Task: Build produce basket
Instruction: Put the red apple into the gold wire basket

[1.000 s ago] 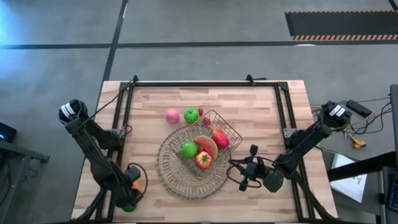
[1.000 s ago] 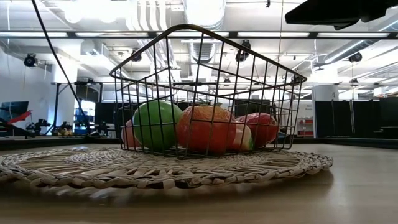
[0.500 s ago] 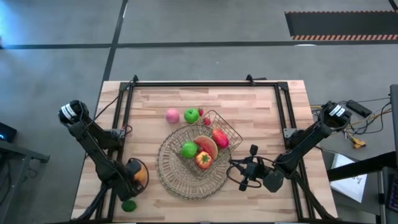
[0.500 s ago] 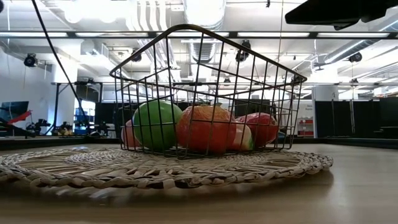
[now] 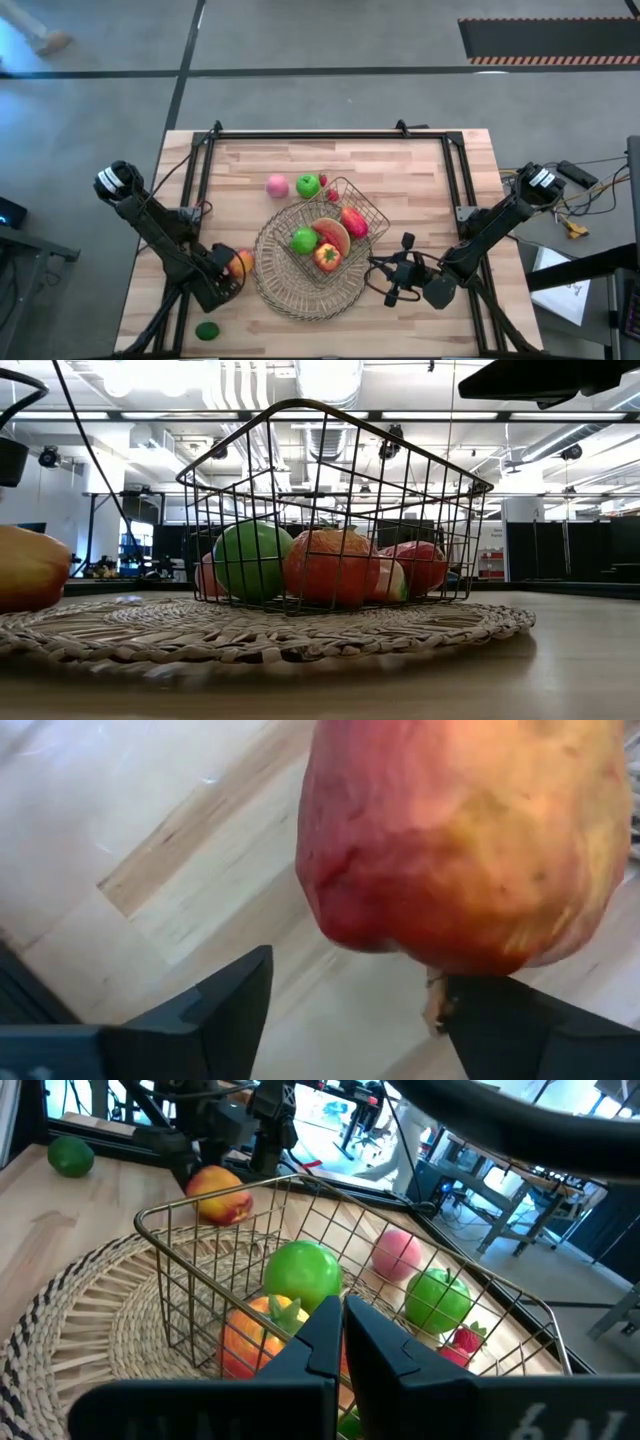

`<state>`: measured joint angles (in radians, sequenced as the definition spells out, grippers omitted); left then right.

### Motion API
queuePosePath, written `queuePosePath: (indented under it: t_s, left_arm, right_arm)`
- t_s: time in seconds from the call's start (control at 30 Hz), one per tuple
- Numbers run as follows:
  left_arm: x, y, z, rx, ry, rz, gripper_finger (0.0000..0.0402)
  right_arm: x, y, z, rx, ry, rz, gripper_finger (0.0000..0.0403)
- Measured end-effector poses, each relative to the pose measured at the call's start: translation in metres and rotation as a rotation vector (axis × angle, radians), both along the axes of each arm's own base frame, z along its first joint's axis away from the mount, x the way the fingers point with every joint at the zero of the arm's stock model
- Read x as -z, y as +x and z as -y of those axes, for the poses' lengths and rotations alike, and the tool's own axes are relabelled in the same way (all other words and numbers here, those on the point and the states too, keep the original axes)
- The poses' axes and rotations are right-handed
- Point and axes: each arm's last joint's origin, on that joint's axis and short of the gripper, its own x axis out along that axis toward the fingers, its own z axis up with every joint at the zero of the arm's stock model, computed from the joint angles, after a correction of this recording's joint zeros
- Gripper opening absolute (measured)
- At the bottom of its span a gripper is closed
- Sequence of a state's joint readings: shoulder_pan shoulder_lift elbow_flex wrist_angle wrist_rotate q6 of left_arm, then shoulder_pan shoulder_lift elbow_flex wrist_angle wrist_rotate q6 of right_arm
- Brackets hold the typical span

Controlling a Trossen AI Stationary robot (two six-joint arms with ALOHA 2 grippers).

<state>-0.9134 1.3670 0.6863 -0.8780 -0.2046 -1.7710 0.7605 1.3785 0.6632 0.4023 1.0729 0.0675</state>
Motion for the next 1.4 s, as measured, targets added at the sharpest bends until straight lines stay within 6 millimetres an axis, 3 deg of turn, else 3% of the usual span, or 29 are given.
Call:
queuePosePath:
  t_s: [0.27,0.63,1.1,1.23,1.4]
  left_arm:
    - [0.001,0.001,-0.002,0.000,0.042,0.048,0.0168]
    - [-0.014,0.001,-0.005,0.030,0.062,0.107,0.0008]
    - [-0.105,-0.002,-0.014,0.078,0.198,0.154,0.0000]
    - [-0.113,0.002,-0.010,0.117,0.177,0.177,0.0000]
    - [-0.100,0.003,0.000,0.138,0.069,0.157,0.0000]
  right_arm:
    - [0.000,0.000,0.000,0.000,0.000,0.000,0.0009]
    - [0.000,0.000,0.000,0.000,0.002,0.001,0.0009]
    - [0.000,0.000,0.000,0.001,0.001,0.001,0.0009]
    - [0.000,0.000,0.000,0.001,0.002,0.001,0.0009]
    - [0.000,0.000,0.000,0.001,0.001,0.000,0.0009]
